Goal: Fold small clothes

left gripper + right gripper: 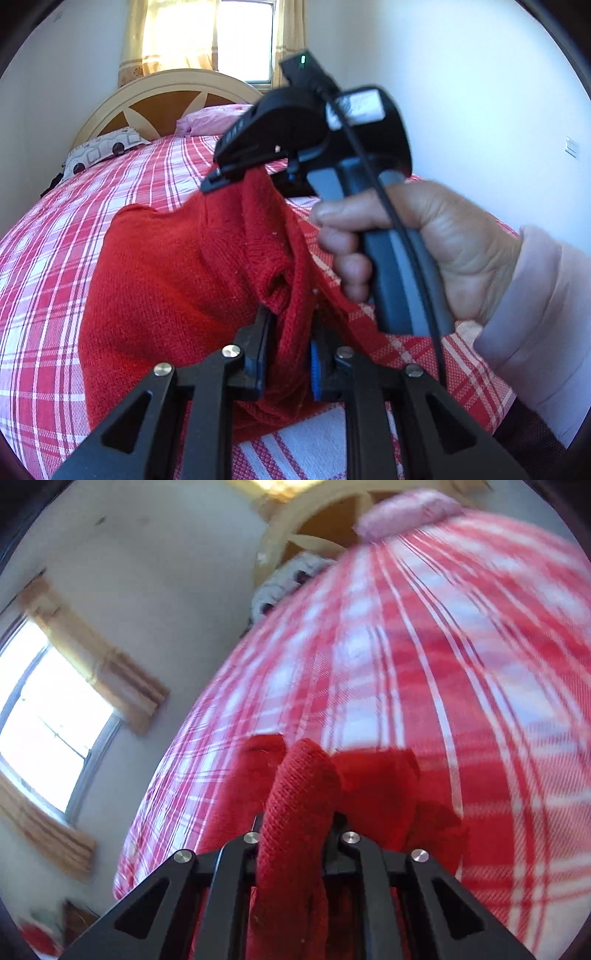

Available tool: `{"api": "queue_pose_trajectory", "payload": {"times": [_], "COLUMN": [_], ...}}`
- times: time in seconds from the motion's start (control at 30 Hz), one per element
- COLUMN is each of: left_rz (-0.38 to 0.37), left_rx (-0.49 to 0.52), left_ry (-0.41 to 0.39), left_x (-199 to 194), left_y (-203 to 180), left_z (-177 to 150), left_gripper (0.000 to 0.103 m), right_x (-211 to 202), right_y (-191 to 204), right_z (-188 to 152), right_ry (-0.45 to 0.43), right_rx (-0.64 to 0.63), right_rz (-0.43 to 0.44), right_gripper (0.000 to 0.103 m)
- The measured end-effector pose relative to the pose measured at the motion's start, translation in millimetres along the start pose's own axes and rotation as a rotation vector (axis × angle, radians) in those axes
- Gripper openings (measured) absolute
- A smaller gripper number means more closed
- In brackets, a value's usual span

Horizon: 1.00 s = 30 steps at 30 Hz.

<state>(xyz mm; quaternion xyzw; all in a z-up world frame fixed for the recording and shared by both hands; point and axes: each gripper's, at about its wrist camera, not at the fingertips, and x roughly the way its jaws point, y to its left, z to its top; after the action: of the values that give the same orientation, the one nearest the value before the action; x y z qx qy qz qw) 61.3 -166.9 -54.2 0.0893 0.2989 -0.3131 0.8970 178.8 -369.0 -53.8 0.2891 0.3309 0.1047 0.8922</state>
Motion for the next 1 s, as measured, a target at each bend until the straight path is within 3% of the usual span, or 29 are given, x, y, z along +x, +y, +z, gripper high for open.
{"api": "queue_pose_trajectory", "payload": {"times": [0.1, 0.17, 0.3, 0.4, 0.5, 0.6, 0.7, 0.8, 0.83, 1.0], "left_rz": [-0.002, -0.019, -0.037, -0.073, -0.104, -0.121, -0.095, -0.031, -0.002, 0.12], "left_rx": [0.03, 0.045, 0.069, 0.087, 0.106, 0.091, 0.069, 0.007, -0.029, -0.139], "left_ry": [-0.009, -0.001, 0.01, 0.027, 0.01, -0.035, -0.07, -0.059, -0.035, 0.109], "left_x": [2, 1, -8, -22, -44, -69, -87, -89, -86, -61], "left_y": [-9, -16, -22, -22, -17, -6, 8, 27, 36, 63], "left_z": [0, -2, -6, -11, -16, -18, -19, -22, -22, -21], "left_gripper": [0.021, 0.025, 0.057, 0.073, 0.085, 0.097, 0.1, 0.103, 0.103, 0.103], "right_x": [-9, -1, 18, -10, -48, -91, -114, -126, -126, -101], "right_y": [7, 0, -35, -58, -65, -48, -21, 7, 15, 35], "right_z": [7, 7, -1, -3, -9, -30, -56, -87, -97, -123], "right_ry": [-0.032, -0.009, 0.083, 0.008, -0.06, -0.117, -0.148, -0.18, -0.187, -0.138], "right_rx": [-0.079, -0.116, -0.043, 0.075, 0.142, 0.142, 0.111, 0.069, 0.059, 0.01], "right_rz": [-0.046, -0.136, -0.205, -0.241, -0.273, -0.2, -0.183, -0.181, -0.17, -0.207], "right_gripper": [0.011, 0.014, 0.033, 0.052, 0.053, 0.053, 0.053, 0.073, 0.078, 0.078]}}
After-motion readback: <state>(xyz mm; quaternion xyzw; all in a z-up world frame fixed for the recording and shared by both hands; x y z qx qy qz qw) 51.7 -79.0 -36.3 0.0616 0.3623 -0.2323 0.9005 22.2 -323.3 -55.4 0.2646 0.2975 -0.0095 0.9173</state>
